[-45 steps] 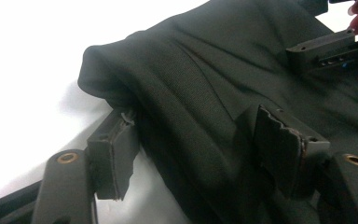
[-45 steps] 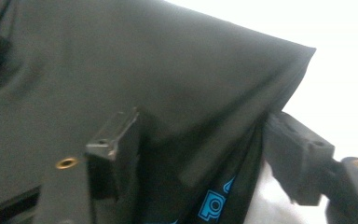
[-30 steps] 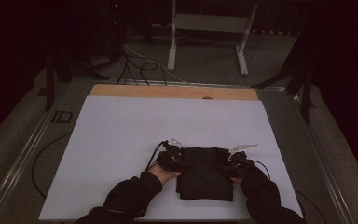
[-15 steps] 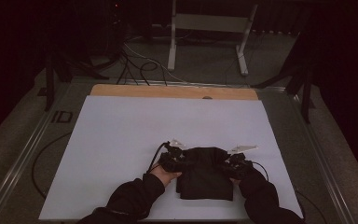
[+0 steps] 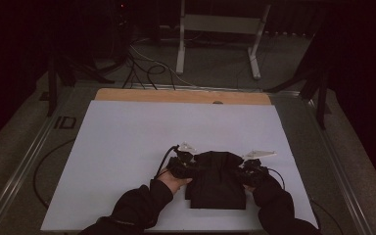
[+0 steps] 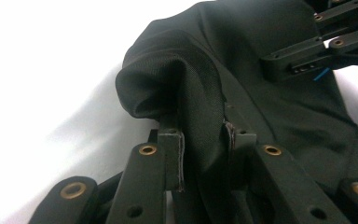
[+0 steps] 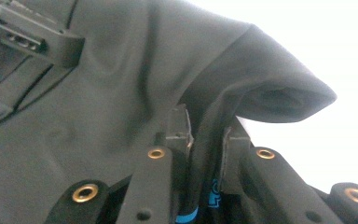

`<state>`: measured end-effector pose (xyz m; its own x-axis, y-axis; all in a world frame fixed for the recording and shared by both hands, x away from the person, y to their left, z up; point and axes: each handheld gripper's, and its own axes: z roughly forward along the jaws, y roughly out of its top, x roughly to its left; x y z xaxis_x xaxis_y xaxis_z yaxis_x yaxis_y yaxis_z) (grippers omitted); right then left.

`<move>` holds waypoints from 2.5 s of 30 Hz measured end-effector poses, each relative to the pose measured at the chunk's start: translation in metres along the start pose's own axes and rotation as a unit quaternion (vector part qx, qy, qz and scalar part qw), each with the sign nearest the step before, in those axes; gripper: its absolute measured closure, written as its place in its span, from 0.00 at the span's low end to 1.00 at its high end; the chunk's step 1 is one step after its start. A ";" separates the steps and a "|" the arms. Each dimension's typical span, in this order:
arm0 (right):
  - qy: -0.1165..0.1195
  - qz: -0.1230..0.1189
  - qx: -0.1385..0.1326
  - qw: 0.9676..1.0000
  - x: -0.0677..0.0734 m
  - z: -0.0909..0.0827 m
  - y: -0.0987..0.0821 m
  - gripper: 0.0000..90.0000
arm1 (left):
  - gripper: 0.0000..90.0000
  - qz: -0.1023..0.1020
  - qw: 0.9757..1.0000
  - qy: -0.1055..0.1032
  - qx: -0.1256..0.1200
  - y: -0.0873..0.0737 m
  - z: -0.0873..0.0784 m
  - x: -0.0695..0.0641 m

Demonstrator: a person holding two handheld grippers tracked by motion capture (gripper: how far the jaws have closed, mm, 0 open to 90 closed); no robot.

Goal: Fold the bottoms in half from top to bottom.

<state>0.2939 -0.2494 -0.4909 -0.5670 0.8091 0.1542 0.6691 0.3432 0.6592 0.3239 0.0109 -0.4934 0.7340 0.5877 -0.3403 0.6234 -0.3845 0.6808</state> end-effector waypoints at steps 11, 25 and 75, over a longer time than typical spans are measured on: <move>-0.003 0.002 -0.032 0.999 0.002 -0.015 0.010 0.87 | 0.83 0.009 1.000 -0.011 -0.024 0.015 -0.017 -0.006; -0.006 -0.011 -0.060 0.998 0.008 -0.026 0.031 0.87 | 0.83 0.017 0.999 -0.009 -0.041 0.030 -0.041 -0.006; -0.002 -0.054 -0.064 0.996 0.054 0.034 0.109 0.87 | 0.83 -0.023 0.999 -0.004 -0.039 0.031 -0.103 0.082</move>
<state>0.3523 -0.1527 -0.4357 -0.6303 0.7727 0.0747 0.5369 0.3644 0.7609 0.3761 0.1204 -0.4338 0.7070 0.5983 -0.3770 0.6343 -0.3007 0.7122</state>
